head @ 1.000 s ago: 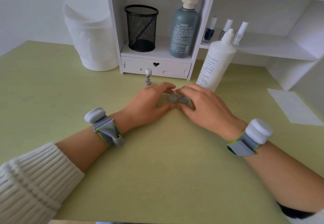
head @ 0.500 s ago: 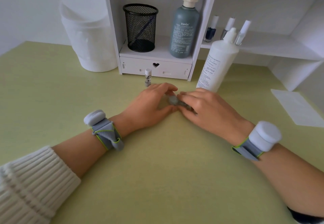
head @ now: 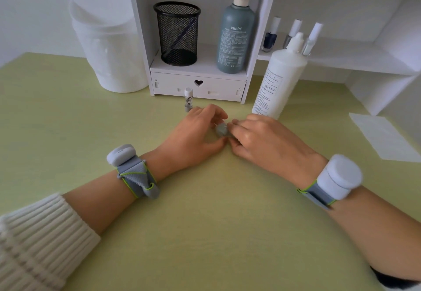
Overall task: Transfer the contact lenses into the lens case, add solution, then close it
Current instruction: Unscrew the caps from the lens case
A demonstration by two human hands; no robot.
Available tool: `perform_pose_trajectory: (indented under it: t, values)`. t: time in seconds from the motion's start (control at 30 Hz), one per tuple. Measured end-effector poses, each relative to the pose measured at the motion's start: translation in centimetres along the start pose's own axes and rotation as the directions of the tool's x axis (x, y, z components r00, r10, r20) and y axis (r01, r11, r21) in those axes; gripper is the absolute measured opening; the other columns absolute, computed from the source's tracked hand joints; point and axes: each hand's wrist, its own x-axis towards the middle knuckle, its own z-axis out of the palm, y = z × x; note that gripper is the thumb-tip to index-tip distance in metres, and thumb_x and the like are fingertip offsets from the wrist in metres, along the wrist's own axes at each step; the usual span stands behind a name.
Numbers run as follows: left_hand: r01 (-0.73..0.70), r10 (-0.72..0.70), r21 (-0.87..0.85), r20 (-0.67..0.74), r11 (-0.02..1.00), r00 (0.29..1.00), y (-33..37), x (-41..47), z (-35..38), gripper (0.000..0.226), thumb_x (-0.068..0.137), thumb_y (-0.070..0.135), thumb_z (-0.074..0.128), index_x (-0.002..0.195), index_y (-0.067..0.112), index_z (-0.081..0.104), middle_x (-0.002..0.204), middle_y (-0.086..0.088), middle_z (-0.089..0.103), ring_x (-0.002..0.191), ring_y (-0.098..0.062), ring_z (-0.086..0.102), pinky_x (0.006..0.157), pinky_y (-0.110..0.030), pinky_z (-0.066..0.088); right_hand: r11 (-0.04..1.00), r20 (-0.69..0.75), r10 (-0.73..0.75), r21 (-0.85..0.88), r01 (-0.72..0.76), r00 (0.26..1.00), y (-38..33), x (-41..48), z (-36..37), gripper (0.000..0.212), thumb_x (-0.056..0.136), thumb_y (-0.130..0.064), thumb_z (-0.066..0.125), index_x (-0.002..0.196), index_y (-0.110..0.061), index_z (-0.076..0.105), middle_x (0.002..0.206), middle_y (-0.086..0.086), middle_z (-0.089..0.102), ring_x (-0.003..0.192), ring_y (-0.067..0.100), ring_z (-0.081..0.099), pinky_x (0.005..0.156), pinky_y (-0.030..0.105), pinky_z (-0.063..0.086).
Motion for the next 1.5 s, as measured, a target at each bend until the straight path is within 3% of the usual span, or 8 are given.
perform_pose_trajectory:
  t: [0.33,0.53,0.77,0.9,1.07,1.17,1.3,1.5]
  values:
    - [0.147,-0.134,-0.184,0.082,0.972,0.988,-0.3,-0.4,-0.7,0.053,0.083,0.013,0.076,0.127,0.014,0.048,0.113,0.002,0.066,0.108,-0.013,0.060,0.085,0.000,0.037,0.911,-0.174,0.291,0.351,-0.217,0.941,1.1,-0.6,0.0,0.016,0.099,-0.026,0.062,0.109,-0.014,0.068,0.092,0.004,0.076,0.079,0.025,0.070,0.069,0.042,0.057]
    - [0.112,-0.099,-0.182,0.083,0.977,0.992,0.1,-0.8,-1.2,0.060,0.083,0.014,0.077,0.131,0.024,0.041,0.110,0.008,0.071,0.101,-0.010,0.062,0.084,-0.002,0.039,0.906,-0.227,0.393,0.261,-0.333,0.891,1.3,0.4,1.1,0.017,0.103,-0.023,0.058,0.097,-0.007,0.061,0.079,0.009,0.069,0.062,0.034,0.060,0.056,0.045,0.051]
    - [0.086,-0.080,-0.076,0.068,0.993,0.994,0.0,-0.8,-1.2,0.046,0.085,0.017,0.076,0.128,0.019,0.059,0.111,0.006,0.065,0.104,-0.012,0.059,0.094,-0.017,0.040,0.918,-0.229,0.379,0.219,-0.332,0.897,1.6,0.3,1.6,0.016,0.100,-0.013,0.059,0.101,-0.004,0.072,0.109,0.008,0.065,0.078,0.033,0.063,0.060,0.044,0.055]
    - [0.074,-0.072,-0.028,0.061,0.997,0.996,0.0,-0.7,-1.1,0.049,0.085,0.020,0.076,0.131,0.018,0.060,0.112,0.006,0.064,0.105,-0.014,0.058,0.094,-0.017,0.038,0.891,-0.298,0.422,0.311,-0.331,0.856,1.4,-0.2,1.3,0.020,0.095,-0.017,0.067,0.115,-0.012,0.069,0.107,0.003,0.060,0.061,0.004,0.047,0.064,0.032,0.052]
    - [0.082,-0.081,-0.026,0.027,0.996,0.996,0.2,-0.8,-1.1,0.049,0.084,0.020,0.077,0.130,0.018,0.061,0.107,0.009,0.063,0.103,-0.013,0.058,0.092,-0.015,0.035,0.777,-0.122,0.538,0.456,-0.435,0.834,0.7,-0.6,1.5,0.026,0.084,-0.048,0.074,0.093,-0.027,0.062,0.088,-0.017,0.048,0.069,-0.016,0.047,0.063,0.011,0.035]
    - [0.093,-0.093,-0.022,0.016,0.995,0.996,0.2,-0.8,-1.1,0.050,0.084,0.023,0.078,0.130,0.018,0.061,0.107,0.010,0.063,0.101,-0.012,0.059,0.090,-0.012,0.034,0.751,-0.014,0.559,0.432,-0.499,0.829,0.4,-0.7,1.9,0.035,0.079,-0.061,0.073,0.091,-0.030,0.063,0.088,-0.018,0.047,0.068,-0.009,0.046,0.063,0.019,0.038]
    - [0.099,-0.099,-0.021,0.000,0.995,0.995,0.3,-0.7,-1.2,0.050,0.083,0.025,0.079,0.130,0.018,0.063,0.108,0.008,0.066,0.099,-0.012,0.060,0.090,-0.014,0.036,0.733,0.022,0.579,0.424,-0.533,0.815,0.5,-0.5,2.1,0.036,0.079,-0.061,0.074,0.092,-0.029,0.066,0.091,-0.014,0.050,0.072,-0.010,0.045,0.068,0.026,0.039]
    - [0.103,-0.103,-0.015,0.000,0.995,0.995,0.4,-0.8,-1.2,0.051,0.082,0.023,0.080,0.129,0.017,0.063,0.102,0.012,0.061,0.099,-0.013,0.060,0.093,-0.018,0.038,0.701,0.040,0.609,0.439,-0.562,0.792,0.4,-0.3,1.9,0.033,0.078,-0.059,0.077,0.087,-0.028,0.069,0.087,-0.011,0.058,0.070,-0.006,0.049,0.059,0.015,0.035]
